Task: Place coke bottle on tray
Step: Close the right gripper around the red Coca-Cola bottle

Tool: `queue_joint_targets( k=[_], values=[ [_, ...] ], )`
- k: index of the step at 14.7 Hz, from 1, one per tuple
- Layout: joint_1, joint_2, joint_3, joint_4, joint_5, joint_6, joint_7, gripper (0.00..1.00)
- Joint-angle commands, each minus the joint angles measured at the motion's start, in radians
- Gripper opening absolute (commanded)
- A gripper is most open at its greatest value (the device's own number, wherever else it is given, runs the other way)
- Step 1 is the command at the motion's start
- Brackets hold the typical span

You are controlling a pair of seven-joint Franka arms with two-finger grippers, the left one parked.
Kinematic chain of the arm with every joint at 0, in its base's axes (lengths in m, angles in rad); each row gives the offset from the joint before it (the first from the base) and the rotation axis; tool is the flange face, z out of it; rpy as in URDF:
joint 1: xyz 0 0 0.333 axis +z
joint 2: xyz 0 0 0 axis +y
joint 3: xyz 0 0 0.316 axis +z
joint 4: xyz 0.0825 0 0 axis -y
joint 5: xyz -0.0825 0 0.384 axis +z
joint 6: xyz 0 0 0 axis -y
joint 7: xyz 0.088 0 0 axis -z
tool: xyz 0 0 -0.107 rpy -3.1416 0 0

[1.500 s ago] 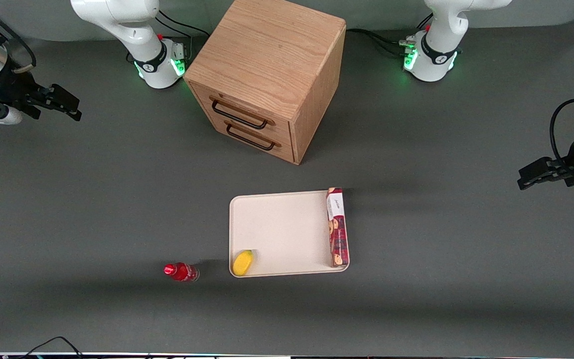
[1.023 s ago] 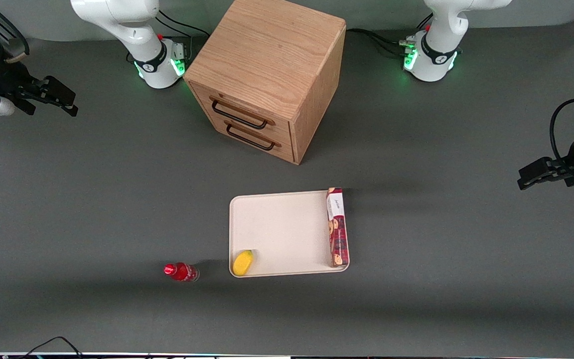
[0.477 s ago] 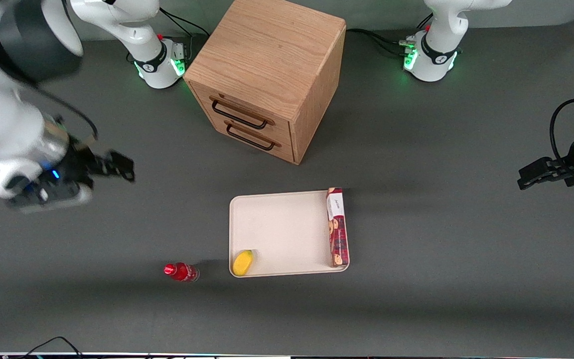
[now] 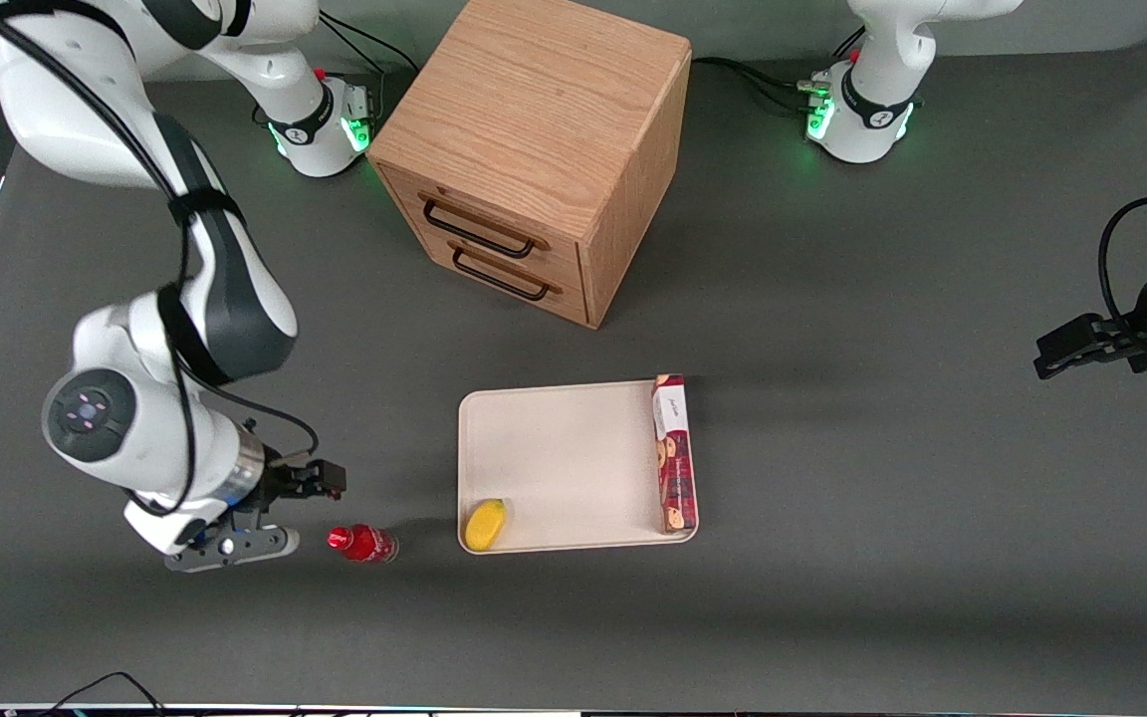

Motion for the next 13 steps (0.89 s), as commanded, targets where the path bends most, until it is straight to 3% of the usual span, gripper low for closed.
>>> queue_joint_targets(
  k=[1, 5, 10, 13],
  values=[
    [0.006, 0.064, 0.008, 0.047, -0.039, 0.054, 0.089, 1.00],
    [0.020, 0.095, 0.009, 0.048, -0.040, 0.109, 0.114, 0.93],
    [0.032, 0.103, 0.009, 0.047, -0.047, 0.134, 0.123, 0.61],
    [0.032, 0.103, 0.009, 0.047, -0.079, 0.135, 0.117, 0.29]
  ],
)
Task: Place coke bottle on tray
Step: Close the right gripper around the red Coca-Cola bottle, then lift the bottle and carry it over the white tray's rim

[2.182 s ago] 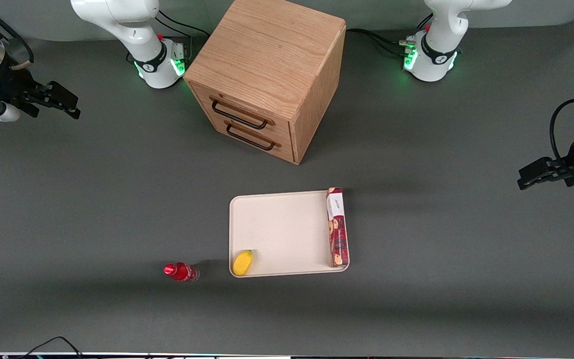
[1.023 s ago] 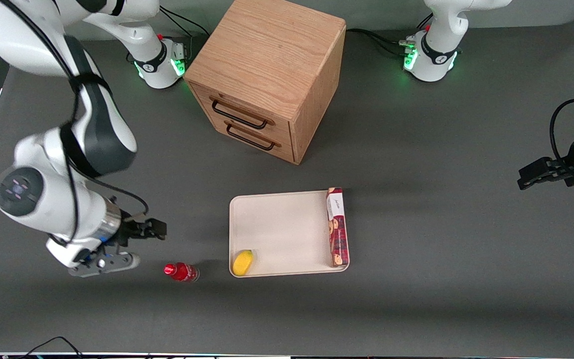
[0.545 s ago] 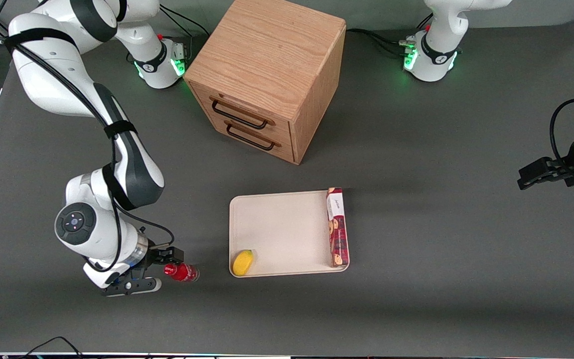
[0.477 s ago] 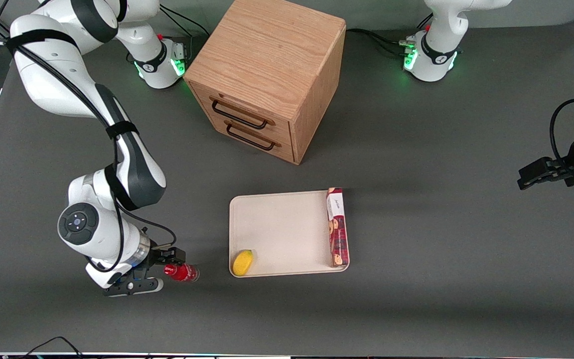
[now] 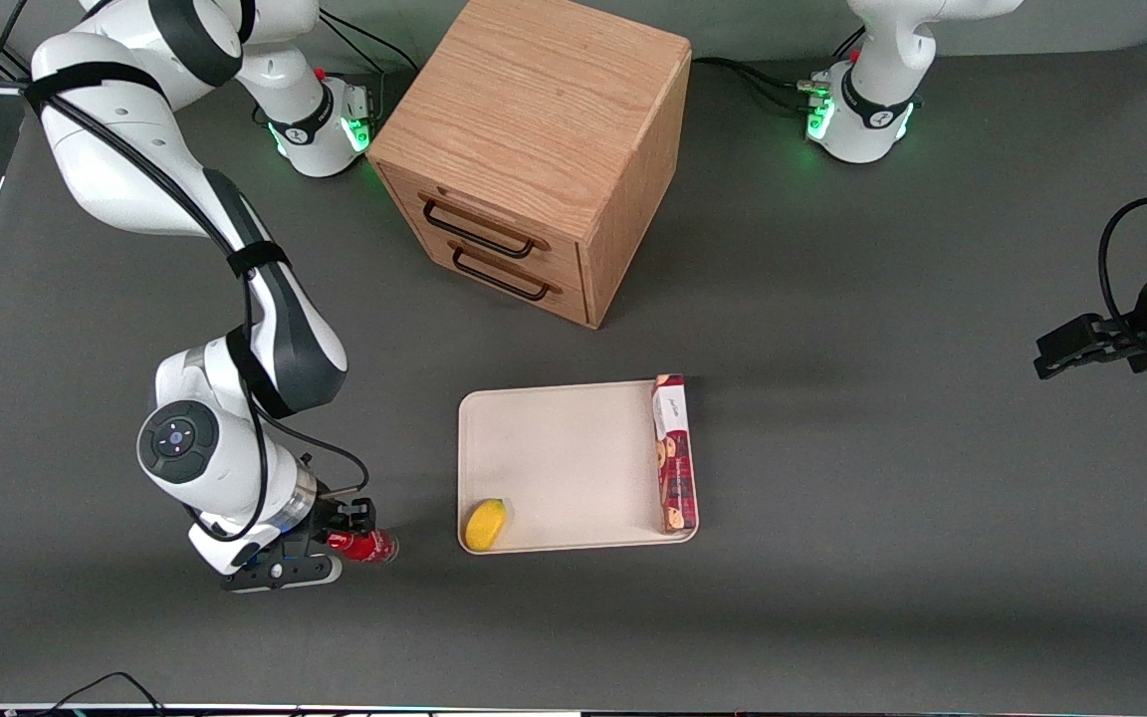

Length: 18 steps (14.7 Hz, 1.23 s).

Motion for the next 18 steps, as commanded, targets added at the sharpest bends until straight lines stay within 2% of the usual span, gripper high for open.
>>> queue_joint_targets(
  k=[1, 3, 7, 11, 15, 16, 18],
  values=[
    [0.003, 0.024, 0.005, 0.036, -0.040, 0.008, 0.019, 0.20],
    [0.004, 0.024, 0.005, 0.036, -0.040, 0.007, 0.019, 0.13],
    [0.001, -0.010, 0.023, 0.037, -0.035, -0.014, 0.019, 0.09],
    [-0.011, -0.165, 0.059, 0.039, -0.026, -0.281, 0.005, 0.08],
    [-0.014, -0.346, 0.130, 0.041, -0.014, -0.565, 0.008, 0.08],
    [-0.014, -0.378, 0.153, 0.042, 0.011, -0.609, 0.018, 0.08],
    [-0.017, -0.438, 0.163, 0.044, 0.127, -0.660, 0.085, 0.08]
  ],
)
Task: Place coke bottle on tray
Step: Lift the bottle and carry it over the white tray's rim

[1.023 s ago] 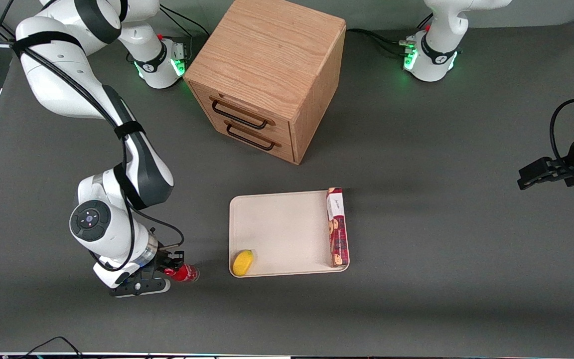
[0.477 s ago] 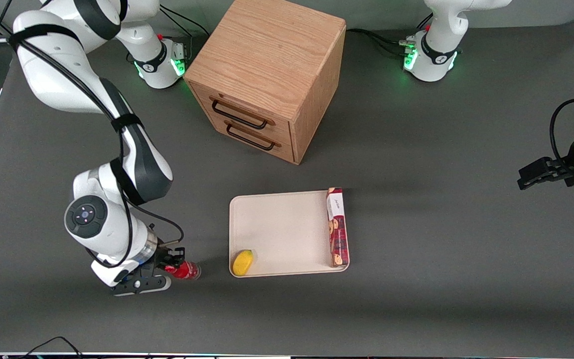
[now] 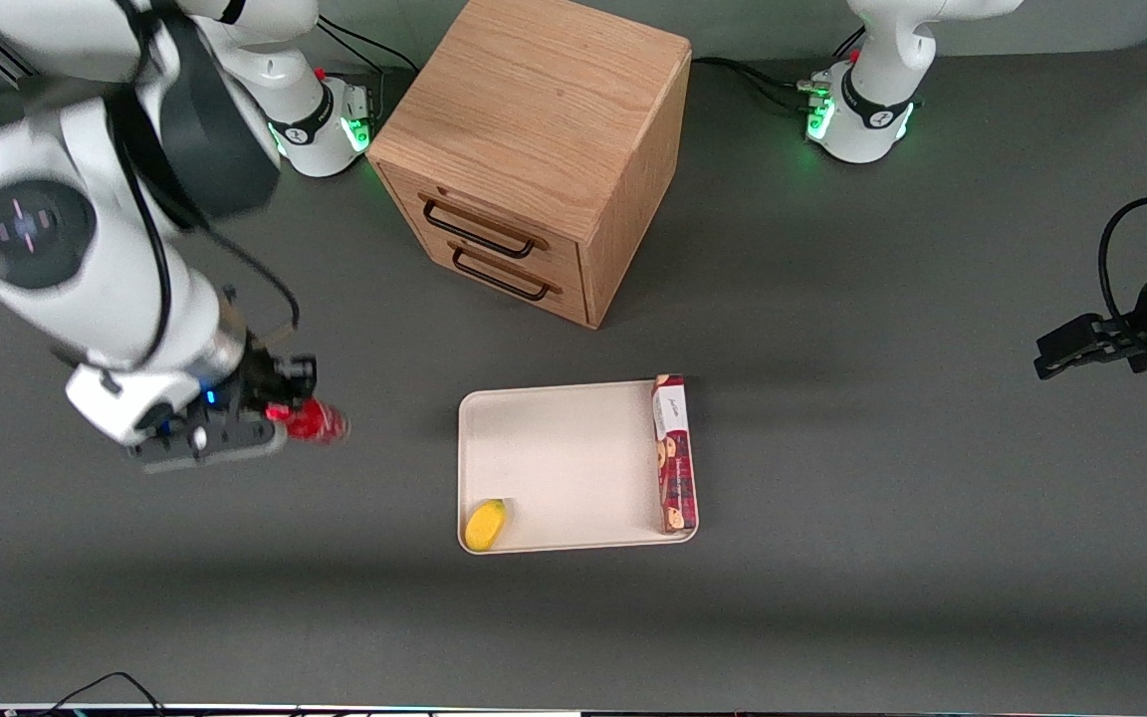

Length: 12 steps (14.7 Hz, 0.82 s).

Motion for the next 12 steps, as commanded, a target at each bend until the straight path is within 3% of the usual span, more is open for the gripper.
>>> queue_joint_targets(
  k=[1, 3, 4, 6, 10, 12],
  values=[
    [-0.012, -0.093, 0.015, -0.033, 0.133, -0.045, 0.116, 0.08],
    [-0.003, -0.104, 0.050, -0.034, 0.190, -0.062, 0.273, 0.08],
    [-0.006, -0.094, 0.109, -0.036, 0.189, -0.062, 0.362, 0.08],
    [0.002, -0.059, 0.163, -0.076, 0.150, -0.030, 0.459, 0.08],
    [-0.002, -0.012, 0.167, -0.234, 0.117, 0.198, 0.506, 0.08],
    [-0.001, 0.027, 0.165, -0.280, 0.050, 0.281, 0.519, 0.08]
  ],
)
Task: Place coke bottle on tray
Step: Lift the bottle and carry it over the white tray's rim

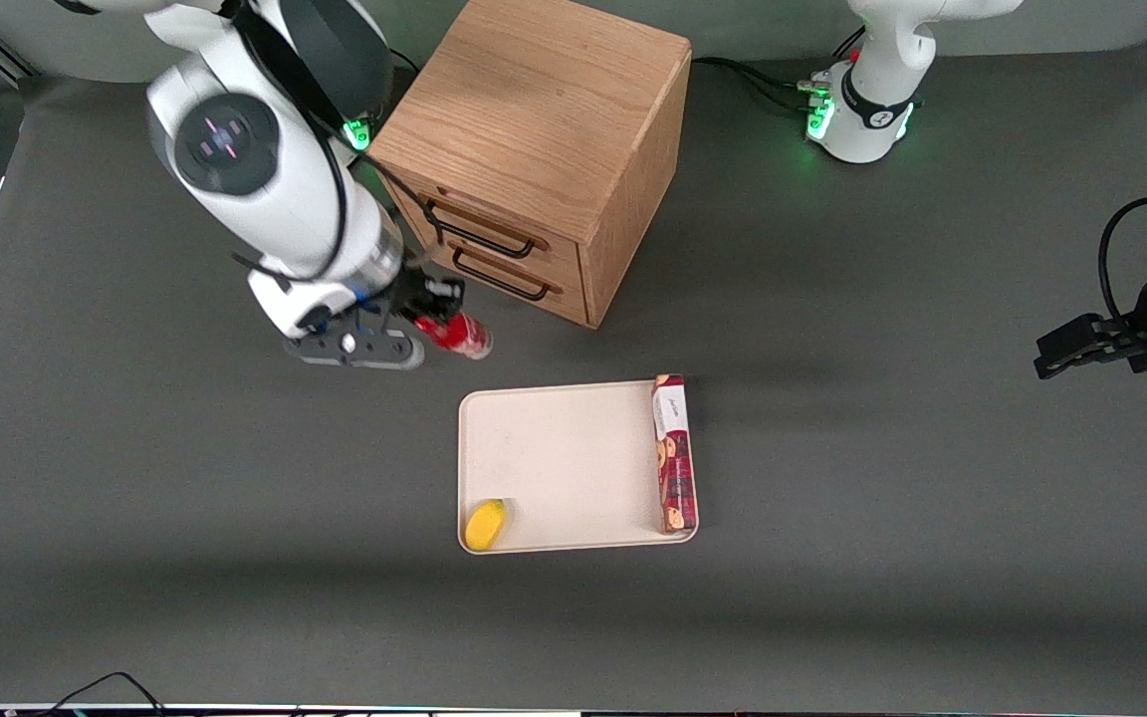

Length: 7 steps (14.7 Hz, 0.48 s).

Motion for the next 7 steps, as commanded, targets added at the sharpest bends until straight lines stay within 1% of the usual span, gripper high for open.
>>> queue_joint_targets(
  k=[1, 2, 4, 5, 7],
  values=[
    [-0.007, 0.039, 0.007, -0.053, -0.078, 0.106, 0.064, 0.08],
    [-0.004, 0.062, 0.007, -0.063, -0.104, 0.148, 0.087, 0.08],
    [-0.005, 0.105, 0.010, -0.105, -0.182, 0.246, 0.122, 0.08],
    [-0.005, 0.111, 0.010, -0.128, -0.190, 0.299, 0.124, 0.08],
    [-0.005, 0.134, 0.009, -0.136, -0.198, 0.340, 0.124, 0.08]
  ],
)
